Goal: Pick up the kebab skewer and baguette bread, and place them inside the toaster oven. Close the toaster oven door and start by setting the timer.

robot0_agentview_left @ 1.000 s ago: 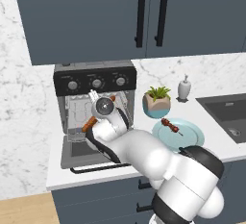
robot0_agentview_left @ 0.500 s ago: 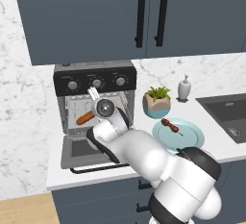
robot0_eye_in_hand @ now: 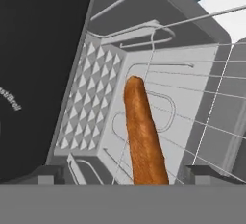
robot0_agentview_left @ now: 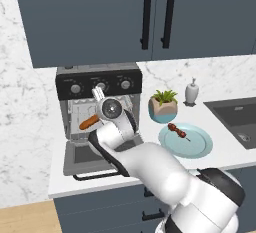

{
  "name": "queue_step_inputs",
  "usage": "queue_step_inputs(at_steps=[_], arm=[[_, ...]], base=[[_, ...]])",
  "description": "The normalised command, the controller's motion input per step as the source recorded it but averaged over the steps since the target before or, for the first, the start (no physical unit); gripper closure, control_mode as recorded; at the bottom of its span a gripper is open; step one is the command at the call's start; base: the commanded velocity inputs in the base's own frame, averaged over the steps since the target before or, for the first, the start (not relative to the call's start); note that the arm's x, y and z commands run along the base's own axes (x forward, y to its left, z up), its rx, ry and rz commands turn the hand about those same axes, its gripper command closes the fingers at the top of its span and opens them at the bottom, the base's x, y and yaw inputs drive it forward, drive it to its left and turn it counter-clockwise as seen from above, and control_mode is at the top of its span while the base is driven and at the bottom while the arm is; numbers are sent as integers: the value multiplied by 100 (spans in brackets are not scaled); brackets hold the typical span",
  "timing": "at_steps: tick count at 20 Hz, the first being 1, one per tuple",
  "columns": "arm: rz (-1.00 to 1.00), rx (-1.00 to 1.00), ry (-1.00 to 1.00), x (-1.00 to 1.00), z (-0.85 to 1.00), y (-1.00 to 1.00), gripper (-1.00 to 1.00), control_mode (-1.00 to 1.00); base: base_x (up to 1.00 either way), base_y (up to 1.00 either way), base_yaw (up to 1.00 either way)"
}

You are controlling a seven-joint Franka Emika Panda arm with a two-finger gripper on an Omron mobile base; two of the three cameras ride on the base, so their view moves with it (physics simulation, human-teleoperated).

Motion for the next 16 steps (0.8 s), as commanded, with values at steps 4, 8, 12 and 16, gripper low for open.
queue_step_inputs(at_steps=[4, 8, 12, 16], arm=[[0, 3, 6, -51, 24, -33, -100, -100], [2, -3, 14, -47, 13, -83, -100, -100], [8, -7, 13, -57, 21, -98, -100, -100], [10, -11, 18, -32, 17, -100, -100, -100]], base=[[0, 0, 0], [0, 0, 0], [0, 0, 0], [0, 0, 0]])
